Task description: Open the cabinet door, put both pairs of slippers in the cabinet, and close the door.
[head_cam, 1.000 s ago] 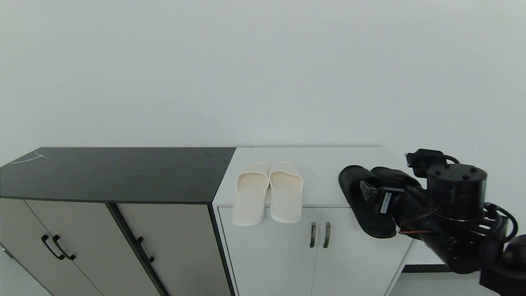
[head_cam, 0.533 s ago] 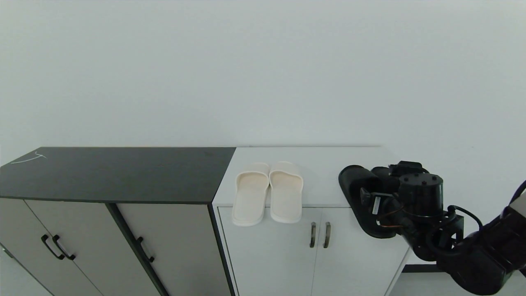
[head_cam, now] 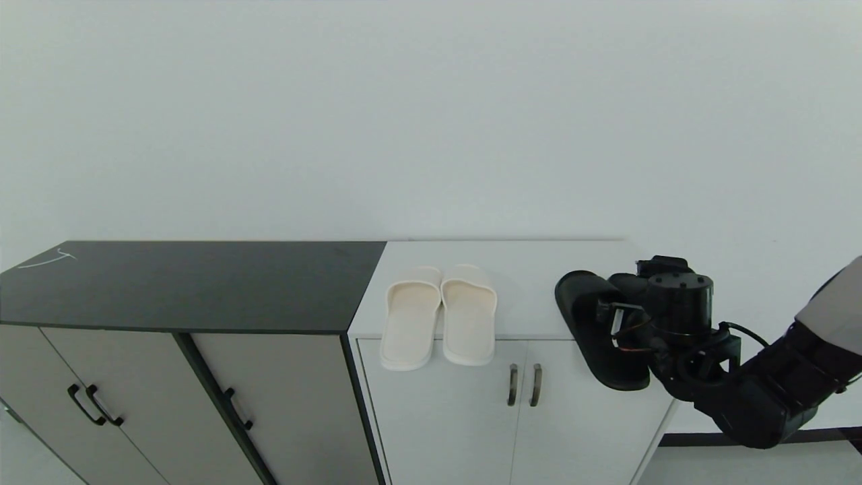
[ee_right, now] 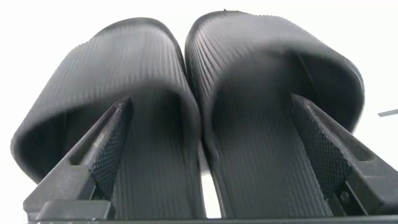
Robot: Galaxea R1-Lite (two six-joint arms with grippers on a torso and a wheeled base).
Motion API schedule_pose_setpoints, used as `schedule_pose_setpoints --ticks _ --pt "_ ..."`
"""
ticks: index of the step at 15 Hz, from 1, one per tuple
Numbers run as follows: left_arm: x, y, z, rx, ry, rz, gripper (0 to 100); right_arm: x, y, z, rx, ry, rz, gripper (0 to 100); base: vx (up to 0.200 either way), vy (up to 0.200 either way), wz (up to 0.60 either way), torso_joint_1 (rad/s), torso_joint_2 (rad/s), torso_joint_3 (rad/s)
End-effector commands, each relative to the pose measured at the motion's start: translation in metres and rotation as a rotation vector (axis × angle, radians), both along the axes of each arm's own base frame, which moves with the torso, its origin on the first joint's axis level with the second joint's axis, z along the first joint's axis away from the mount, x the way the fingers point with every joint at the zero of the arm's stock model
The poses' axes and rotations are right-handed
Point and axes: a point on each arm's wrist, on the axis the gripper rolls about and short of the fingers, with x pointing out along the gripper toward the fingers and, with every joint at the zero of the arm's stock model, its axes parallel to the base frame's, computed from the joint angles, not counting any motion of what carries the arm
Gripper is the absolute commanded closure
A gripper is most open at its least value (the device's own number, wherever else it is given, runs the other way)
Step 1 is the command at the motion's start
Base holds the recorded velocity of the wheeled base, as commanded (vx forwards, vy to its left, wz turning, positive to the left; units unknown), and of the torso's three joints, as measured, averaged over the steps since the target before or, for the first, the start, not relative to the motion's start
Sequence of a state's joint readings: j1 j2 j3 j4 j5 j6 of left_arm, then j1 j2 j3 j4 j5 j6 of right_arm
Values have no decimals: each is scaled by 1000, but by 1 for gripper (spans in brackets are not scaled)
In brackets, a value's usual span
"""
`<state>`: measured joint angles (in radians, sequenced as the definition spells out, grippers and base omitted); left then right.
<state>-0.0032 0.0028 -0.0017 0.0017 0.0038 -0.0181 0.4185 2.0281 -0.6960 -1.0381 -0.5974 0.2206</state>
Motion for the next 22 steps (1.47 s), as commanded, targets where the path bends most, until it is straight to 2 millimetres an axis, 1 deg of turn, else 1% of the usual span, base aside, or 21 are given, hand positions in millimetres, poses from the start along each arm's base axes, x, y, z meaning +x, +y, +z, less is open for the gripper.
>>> schedule_pose_setpoints --ticks 1,5,7,8,10,12,13,14,15,17,18,19,21,22 --pt "0 0 0 -2 0 2 100 11 2 -3 4 -6 -7 0 0 0 0 0 0 0" --pt "0 0 0 -2 0 1 100 26 -2 -17 -6 14 -30 0 0 0 0 0 0 0" --pt "0 0 0 -2 0 1 100 31 -5 -19 -5 13 -39 0 0 0 0 0 0 0" --pt "0 0 0 -2 0 1 100 35 -6 -19 -12 11 -33 100 0 0 0 0 0 0" --pt "0 0 0 -2 0 1 100 41 -6 -19 -21 3 -34 100 0 0 0 0 0 0" --pt "0 0 0 -2 0 1 100 40 -5 -18 -37 7 -5 100 0 0 0 0 0 0" --pt "0 0 0 -2 0 1 100 34 -2 -9 -25 -8 57 100 0 0 0 0 0 0" --pt "0 0 0 -2 0 1 100 25 3 4 -1 -33 134 100 0 0 0 0 0 0" --pt "0 0 0 -2 0 1 100 8 8 19 30 -50 254 100 0 0 0 0 0 0" --pt "0 0 0 -2 0 2 100 -44 18 42 85 -59 525 100 -200 0 0 -2 7 2" --pt "0 0 0 -2 0 1 100 -66 21 50 107 -65 641 100 -200 0 0 -7 7 2" --pt "0 0 0 -2 0 -1 100 -88 21 53 122 -57 742 100 -200 0 0 2 -7 7" --pt "0 0 0 -2 0 1 100 -116 19 58 143 -56 882 100 -200 0 0 15 10 5" --pt "0 0 0 -2 0 -1 100 -125 18 60 151 -58 929 100 -200 0 0 12 2 2"
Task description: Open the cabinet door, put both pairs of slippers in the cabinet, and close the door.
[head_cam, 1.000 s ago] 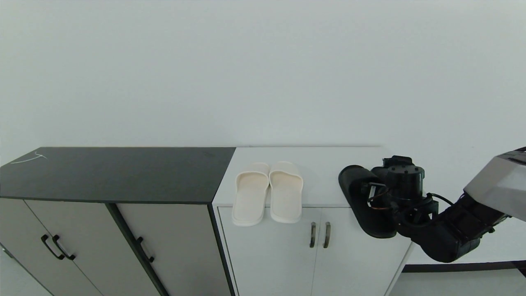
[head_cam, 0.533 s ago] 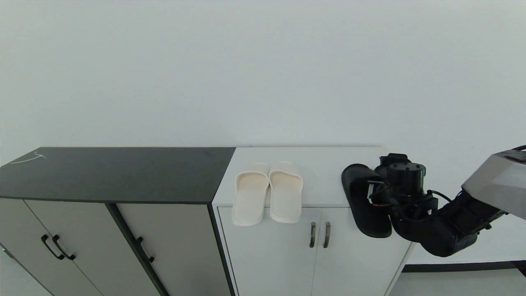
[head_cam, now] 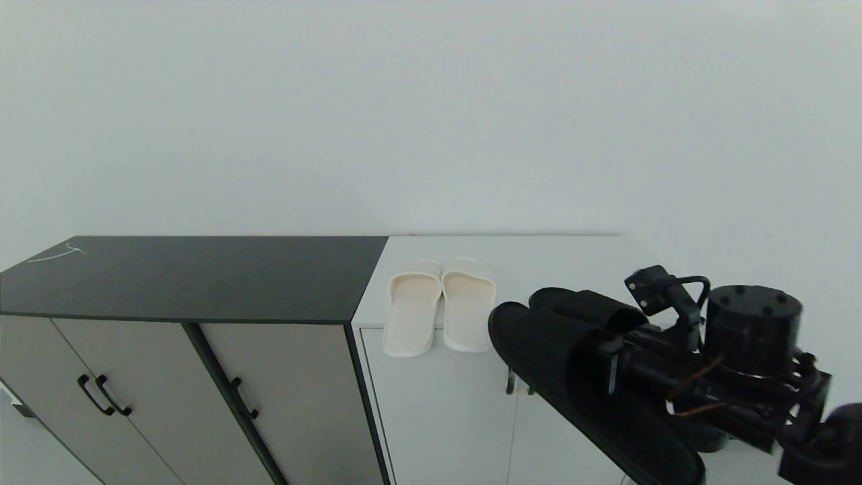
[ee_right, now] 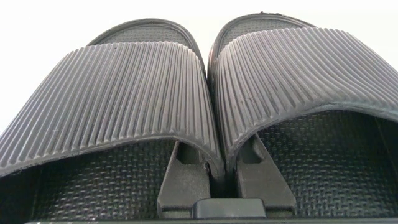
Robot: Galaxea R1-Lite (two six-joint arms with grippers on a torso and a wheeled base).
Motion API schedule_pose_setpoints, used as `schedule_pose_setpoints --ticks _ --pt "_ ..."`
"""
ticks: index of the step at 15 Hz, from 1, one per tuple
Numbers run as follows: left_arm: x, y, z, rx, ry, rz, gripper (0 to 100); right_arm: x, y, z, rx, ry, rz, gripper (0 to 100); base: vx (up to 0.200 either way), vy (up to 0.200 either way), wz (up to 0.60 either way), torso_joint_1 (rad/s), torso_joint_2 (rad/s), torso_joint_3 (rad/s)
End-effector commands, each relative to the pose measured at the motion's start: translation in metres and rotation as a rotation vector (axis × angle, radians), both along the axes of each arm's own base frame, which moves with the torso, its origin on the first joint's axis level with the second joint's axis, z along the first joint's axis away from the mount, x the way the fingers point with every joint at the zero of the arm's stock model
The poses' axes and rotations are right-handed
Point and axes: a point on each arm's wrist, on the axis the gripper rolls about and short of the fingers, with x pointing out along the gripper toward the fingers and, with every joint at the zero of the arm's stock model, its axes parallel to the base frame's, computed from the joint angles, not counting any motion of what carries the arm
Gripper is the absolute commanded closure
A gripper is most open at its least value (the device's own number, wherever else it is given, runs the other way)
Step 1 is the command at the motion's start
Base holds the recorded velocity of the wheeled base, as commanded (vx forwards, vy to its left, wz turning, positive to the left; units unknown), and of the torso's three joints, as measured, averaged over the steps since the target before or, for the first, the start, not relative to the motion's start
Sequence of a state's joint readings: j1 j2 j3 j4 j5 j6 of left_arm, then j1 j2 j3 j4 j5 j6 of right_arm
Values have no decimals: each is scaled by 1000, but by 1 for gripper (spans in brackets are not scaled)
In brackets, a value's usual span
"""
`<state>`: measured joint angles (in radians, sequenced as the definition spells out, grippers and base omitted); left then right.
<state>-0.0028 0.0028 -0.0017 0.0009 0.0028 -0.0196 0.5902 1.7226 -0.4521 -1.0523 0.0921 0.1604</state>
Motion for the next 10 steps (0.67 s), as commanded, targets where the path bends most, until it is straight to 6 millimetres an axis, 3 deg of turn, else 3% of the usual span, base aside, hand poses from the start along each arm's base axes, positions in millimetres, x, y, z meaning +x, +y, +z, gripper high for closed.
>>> schedule_pose_setpoints --ticks 1,2,4,10 --pt "0 0 0 0 1 0 100 -38 -5 20 46 -60 133 100 -200 0 0 -17 -7 2" --pt "0 0 0 0 1 0 100 -40 -4 19 33 -65 145 100 -200 0 0 -12 -2 2" --pt "0 0 0 0 1 2 100 -43 -5 15 1 -70 154 100 0 0 0 0 0 0" --pt "0 0 0 0 1 0 100 -46 -8 8 -47 -79 189 100 0 200 0 3 2 2"
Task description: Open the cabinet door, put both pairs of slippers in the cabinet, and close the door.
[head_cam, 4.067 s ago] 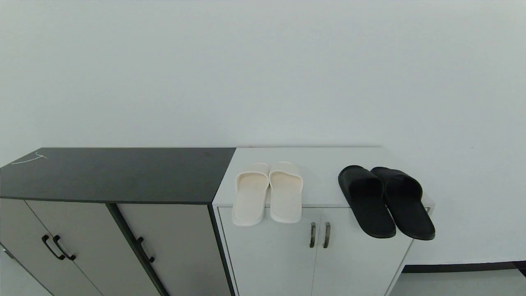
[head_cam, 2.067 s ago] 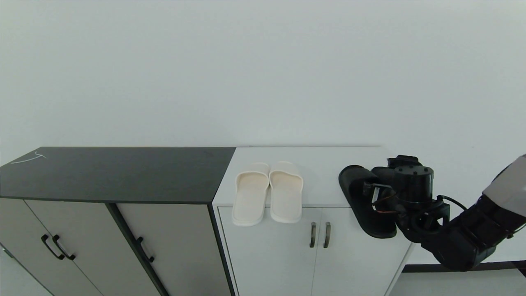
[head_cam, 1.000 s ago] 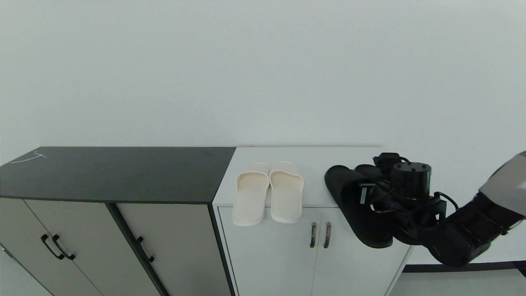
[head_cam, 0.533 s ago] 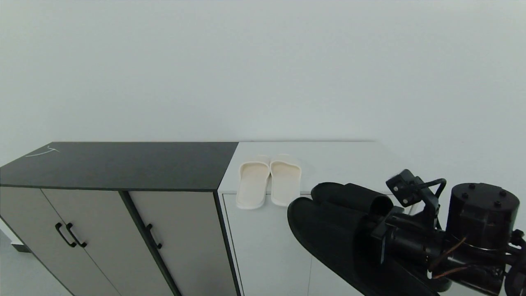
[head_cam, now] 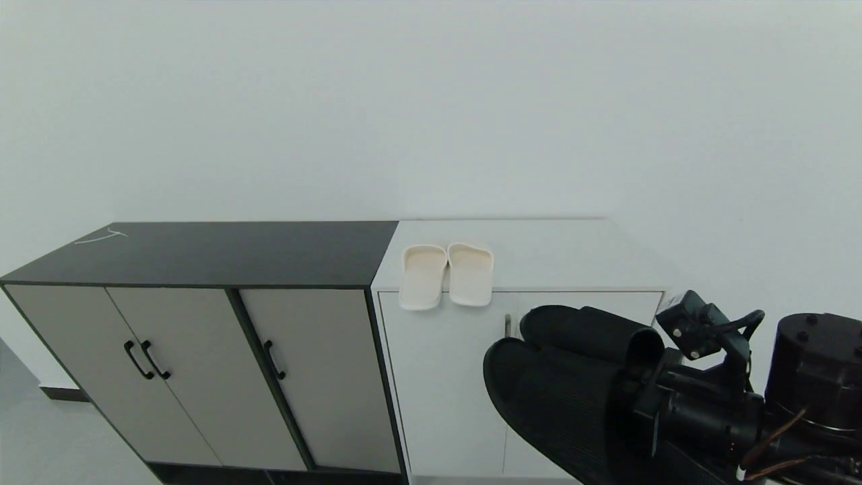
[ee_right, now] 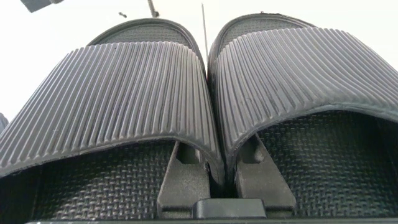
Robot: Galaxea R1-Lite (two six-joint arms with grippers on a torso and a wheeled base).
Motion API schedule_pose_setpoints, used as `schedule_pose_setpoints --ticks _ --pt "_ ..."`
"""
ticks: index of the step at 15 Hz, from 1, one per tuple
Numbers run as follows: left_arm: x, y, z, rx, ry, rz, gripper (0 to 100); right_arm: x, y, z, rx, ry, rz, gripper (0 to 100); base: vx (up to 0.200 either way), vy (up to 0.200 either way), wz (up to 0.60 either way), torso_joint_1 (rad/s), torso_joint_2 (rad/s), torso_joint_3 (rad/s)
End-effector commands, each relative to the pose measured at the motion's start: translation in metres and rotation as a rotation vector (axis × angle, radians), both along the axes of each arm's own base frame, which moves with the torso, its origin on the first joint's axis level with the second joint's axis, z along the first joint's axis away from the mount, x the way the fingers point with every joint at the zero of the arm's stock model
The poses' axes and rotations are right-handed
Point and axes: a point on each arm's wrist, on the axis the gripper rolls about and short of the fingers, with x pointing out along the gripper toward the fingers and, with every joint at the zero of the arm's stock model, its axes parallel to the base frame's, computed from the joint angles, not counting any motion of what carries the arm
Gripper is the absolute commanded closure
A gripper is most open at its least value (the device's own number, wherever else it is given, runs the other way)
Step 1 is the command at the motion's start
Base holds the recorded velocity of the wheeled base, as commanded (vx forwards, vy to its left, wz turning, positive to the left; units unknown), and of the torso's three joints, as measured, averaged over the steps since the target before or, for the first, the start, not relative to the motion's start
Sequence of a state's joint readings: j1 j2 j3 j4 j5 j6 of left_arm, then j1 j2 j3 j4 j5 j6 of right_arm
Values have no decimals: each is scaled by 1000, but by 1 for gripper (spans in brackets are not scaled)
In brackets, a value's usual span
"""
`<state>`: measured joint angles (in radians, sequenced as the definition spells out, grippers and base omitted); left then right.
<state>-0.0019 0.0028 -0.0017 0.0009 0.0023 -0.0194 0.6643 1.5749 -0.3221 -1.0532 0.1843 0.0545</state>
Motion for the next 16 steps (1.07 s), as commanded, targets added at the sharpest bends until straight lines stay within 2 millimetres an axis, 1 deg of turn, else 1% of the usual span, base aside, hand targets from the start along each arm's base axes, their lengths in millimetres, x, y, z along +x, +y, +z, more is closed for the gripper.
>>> schedule_pose_setpoints --ticks 1,16 --pt "0 0 0 -1 1 0 100 -1 0 0 1 -4 3 100 0 200 0 -2 -2 7" --pt "0 0 0 -2 1 1 100 -4 -2 -5 -46 -23 15 100 0 200 0 4 2 1"
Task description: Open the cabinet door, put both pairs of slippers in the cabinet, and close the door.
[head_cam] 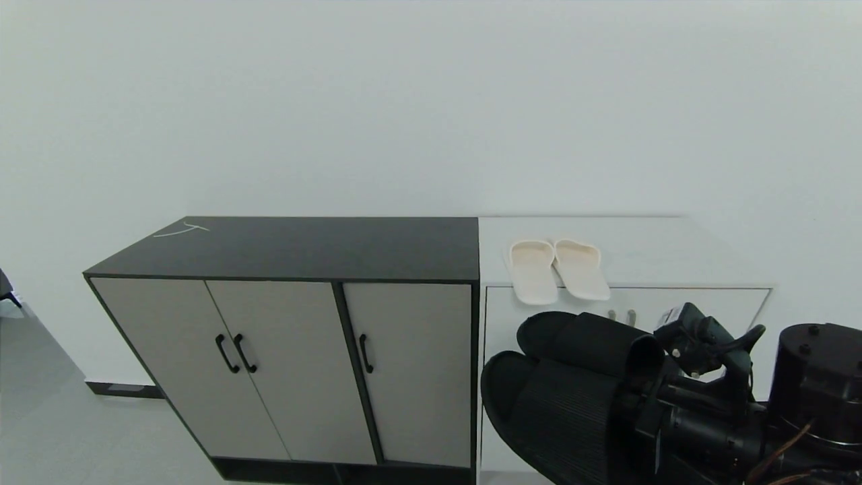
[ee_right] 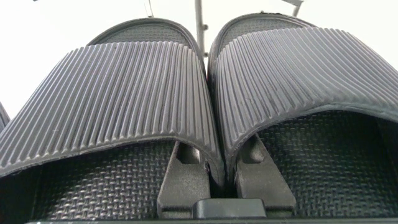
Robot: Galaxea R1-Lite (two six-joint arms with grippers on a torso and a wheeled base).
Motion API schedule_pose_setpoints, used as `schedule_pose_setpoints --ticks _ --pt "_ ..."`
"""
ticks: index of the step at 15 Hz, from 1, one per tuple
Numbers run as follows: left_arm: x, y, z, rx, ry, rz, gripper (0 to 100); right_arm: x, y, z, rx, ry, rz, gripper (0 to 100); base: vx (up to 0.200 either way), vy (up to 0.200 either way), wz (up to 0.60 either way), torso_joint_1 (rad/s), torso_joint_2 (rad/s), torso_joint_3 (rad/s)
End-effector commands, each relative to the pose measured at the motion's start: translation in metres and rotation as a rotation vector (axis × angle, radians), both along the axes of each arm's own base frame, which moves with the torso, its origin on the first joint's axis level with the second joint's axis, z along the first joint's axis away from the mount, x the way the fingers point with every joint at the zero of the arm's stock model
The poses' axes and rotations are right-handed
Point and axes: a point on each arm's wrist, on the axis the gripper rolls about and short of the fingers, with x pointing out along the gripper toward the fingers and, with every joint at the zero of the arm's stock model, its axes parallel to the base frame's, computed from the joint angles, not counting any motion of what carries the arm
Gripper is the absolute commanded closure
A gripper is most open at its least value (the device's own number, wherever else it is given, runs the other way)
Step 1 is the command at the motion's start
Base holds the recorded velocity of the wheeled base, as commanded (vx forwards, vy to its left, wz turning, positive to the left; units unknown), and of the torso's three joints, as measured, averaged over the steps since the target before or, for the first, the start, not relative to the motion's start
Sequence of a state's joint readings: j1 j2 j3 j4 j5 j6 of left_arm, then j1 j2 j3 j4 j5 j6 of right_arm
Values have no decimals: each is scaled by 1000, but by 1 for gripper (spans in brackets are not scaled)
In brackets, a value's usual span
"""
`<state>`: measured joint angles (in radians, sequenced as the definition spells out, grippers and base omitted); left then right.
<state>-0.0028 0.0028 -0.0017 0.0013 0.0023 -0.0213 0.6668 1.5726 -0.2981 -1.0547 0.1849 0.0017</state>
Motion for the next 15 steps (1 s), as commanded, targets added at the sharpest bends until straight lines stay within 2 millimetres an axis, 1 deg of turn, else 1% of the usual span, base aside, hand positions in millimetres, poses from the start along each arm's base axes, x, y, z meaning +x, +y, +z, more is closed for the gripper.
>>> schedule_pose_setpoints --ticks 1,14,15 --pt "0 0 0 0 1 2 100 0 0 0 0 0 1 100 0 200 0 2 2 7" --pt "0 0 0 -3 1 0 100 0 0 -3 -9 12 4 100 0 200 0 3 2 3" --pt "0 0 0 -5 1 0 100 0 0 -3 -7 11 7 100 0 200 -600 2 2 2"
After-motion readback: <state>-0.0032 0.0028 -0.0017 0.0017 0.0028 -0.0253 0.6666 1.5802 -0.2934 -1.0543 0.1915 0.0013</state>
